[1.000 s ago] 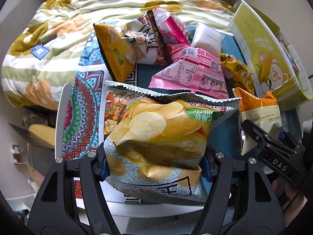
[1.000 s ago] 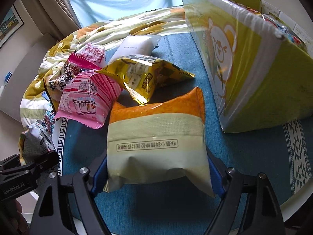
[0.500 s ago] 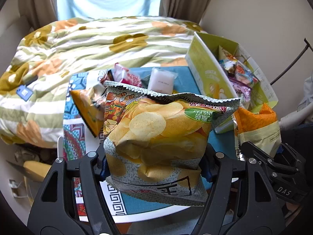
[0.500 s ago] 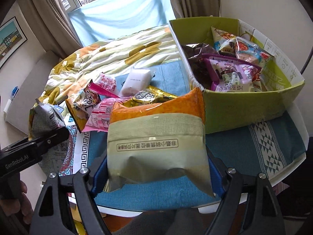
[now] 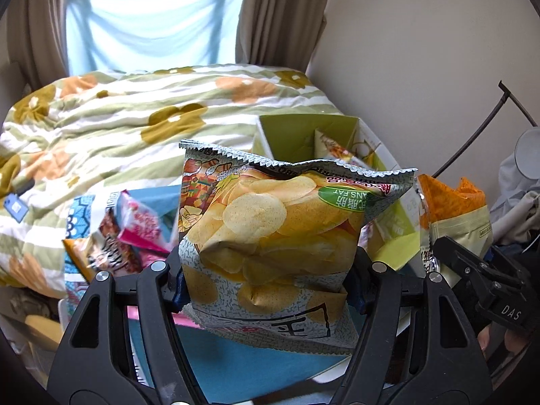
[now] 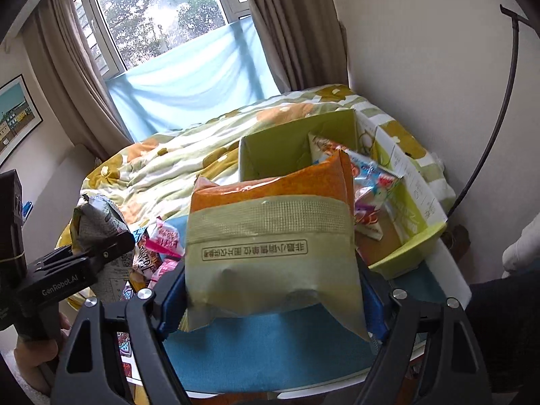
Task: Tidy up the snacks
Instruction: 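Lift the chip bag with the left tool while the right tool lifts the cream-orange bag, then drop the chip bag into the box with the left tool while the right tool drops the cream-orange bag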
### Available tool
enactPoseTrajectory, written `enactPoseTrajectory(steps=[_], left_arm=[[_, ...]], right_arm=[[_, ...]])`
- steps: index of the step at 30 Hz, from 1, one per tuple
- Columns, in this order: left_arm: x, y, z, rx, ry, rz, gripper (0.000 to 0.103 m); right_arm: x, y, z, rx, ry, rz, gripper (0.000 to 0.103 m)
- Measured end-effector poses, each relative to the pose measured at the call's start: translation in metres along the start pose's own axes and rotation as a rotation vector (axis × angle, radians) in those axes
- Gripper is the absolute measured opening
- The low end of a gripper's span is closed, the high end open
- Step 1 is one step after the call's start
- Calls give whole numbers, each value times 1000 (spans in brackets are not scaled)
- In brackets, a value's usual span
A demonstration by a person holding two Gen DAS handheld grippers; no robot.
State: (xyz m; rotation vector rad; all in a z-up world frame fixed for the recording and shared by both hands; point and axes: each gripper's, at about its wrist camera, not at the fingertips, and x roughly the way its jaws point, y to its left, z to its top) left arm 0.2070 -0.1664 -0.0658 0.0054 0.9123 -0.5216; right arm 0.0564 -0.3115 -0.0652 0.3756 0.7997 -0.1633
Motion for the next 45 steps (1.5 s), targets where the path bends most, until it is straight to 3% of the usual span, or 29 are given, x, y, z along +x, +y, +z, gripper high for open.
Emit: enactPoseTrajectory(steps=[4,10,17,19,21,25,31,41,45], left_arm=[[32,-44,14,15,20,-31,66],[81,-96,23,24,49,-6,66],[129,-123,39,8,104,50,67],[138,-125,38,1,115,76,75],[138,-121,34,-14,109,112,101],[125,-105,20,-57,104,108,102],[105,-94,-4,-110,100,160,102],[82,-84,-22,-140,97,200,102],[75,-80,-31,-151,102,215,102]], right_arm=[[-1,-32,20,-7,-9,0,81],[9,-76,42,-2,-6,34,81],[24,-115,64,-33,24,73,81],[29,-123,69,-45,35,85,81],[36,-130,71,-52,52,103,81],[47,-138,70,-58,88,133,81],[62,-147,66,-61,135,191,81],[82,-125,67,-145,181,247,82],[92,-121,63,-149,198,230,83]])
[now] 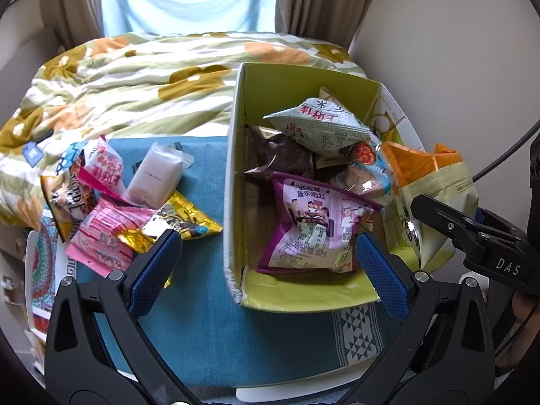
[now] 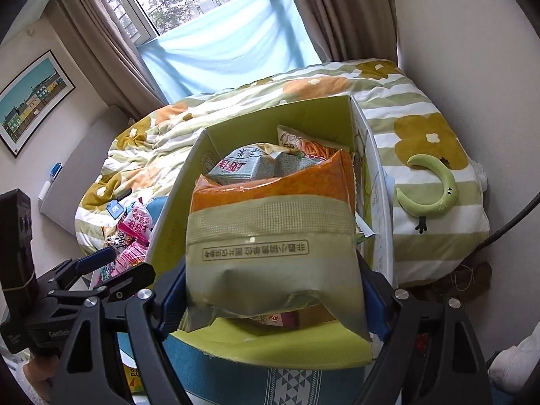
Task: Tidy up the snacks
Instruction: 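Drop the chip bag into the box with the left tool while the right tool drops the cream-orange bag, then move both tools back over the remaining snacks on the table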
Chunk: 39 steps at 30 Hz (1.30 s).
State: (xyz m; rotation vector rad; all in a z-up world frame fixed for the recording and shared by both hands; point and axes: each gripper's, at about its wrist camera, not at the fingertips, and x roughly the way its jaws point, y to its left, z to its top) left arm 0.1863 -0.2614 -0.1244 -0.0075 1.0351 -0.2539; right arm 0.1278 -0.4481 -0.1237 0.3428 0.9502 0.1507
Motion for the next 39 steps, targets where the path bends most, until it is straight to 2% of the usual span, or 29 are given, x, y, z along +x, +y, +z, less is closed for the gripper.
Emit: enactPoseTrajectory(steps=[2,6,10,18,25,32,39], left_arm=[[-2,5,-5,-8,4,2,102],[-7,12,-14,-21,0,2,102],[-14,18,-23,-37,-9,-9,102],[-35,28,-30,-52,-48,-8,102],[-66,48,-35,-75,-96,58,102],[-94,93,-42,-120,-120,115,102],[-102,160,-38,-112,-142,105,102]], right_arm=[[4,-1,-2,-3,12,-12,86],[2,-3,-12,0,-17,-33,102],[-10,1,-23,-39,-76,-57,102],[-22,10,-29,-49,-78,-37,102],[-35,28,-26,-83,-96,4,102],[-38,61,-15,-130,-125,66,102],[-29,117,-9,-183,-142,74,102]])
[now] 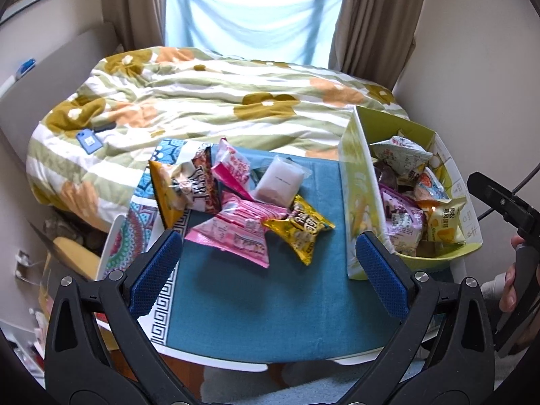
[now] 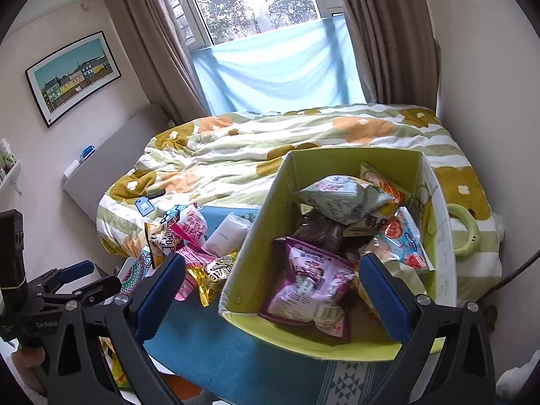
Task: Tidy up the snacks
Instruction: 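Move both tools back over the remaining snacks on the table, then grasp the Taro chip bag with the left tool while the right tool grasps the pink striped bag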
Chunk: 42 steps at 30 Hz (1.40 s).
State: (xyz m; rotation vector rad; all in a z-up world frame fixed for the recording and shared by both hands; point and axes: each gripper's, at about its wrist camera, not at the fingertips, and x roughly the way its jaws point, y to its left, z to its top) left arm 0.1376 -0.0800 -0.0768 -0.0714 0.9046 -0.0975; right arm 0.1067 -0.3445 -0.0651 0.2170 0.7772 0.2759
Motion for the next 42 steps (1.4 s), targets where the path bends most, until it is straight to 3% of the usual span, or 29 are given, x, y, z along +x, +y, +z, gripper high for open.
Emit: enactPoseTrajectory(steps=[7,12,18,31,38,42], left_arm=[[15,69,33,69,12,-22,102],[51,111,52,122,82,-46,102],[101,138,65,261,175,-72,102],[193,130,66,638,330,-140,102],[235,119,56,759,397,-111,102],[254,117,54,775,433,-116,102]], right_arm=[[25,58,11,26,-5,-9,102],[56,94,11,72,27,-32,102],[97,127,3,152,86,-76,102],[174,148,-35,425,221,-161,102],[202,152,-48,485,301,-163,102],[225,150,-54,506,350,-135,102]])
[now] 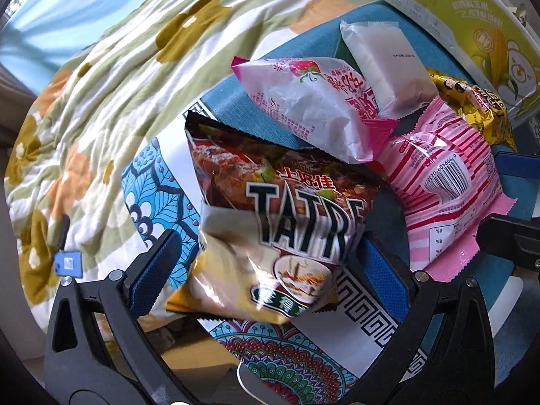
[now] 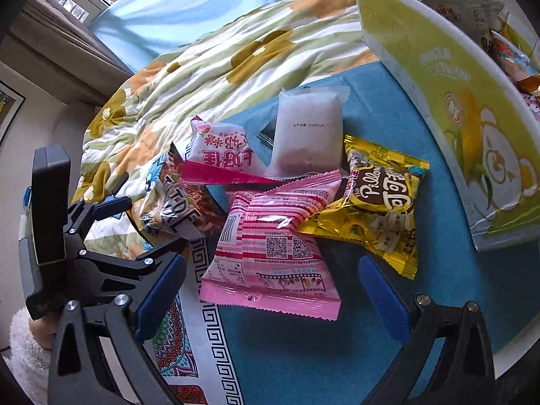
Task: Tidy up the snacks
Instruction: 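Grasp the Taro chip bag with the left tool while the right tool grasps the pink striped bag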
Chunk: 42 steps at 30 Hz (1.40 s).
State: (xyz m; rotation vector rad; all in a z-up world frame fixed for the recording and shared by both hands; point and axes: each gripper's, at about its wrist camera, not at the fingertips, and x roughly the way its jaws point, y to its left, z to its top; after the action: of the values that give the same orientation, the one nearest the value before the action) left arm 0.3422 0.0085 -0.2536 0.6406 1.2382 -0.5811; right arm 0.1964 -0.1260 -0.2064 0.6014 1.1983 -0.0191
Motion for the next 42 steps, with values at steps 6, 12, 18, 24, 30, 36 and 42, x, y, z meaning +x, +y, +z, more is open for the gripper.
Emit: enactPoseTrajectory(steps=[6,12,18,24,30,36,42], left_arm=[[9,8,2,-45,2,-47,91],[6,12,-2,-89,-28,-75,81],[2,14,-10,-157,-32,-89,81],[-3,15,-28,-231,-18,-105,77],[-10,20,-47,-307,-12,-106,75],[-17,18,-60,-336,-25,-121,72],[-28,18,-68,-350,-42,-123,68]], right_arm=[[20,2,6,-4,25,3,102],[37,-1,10,-15,40,-3,102],[43,-1,10,-40,41,3,102],[49,8,9,-77,55,2,96],[51,11,3,-97,68,6,91],[50,11,-5,-121,78,6,78],[42,15,-14,-152,90,1,71]])
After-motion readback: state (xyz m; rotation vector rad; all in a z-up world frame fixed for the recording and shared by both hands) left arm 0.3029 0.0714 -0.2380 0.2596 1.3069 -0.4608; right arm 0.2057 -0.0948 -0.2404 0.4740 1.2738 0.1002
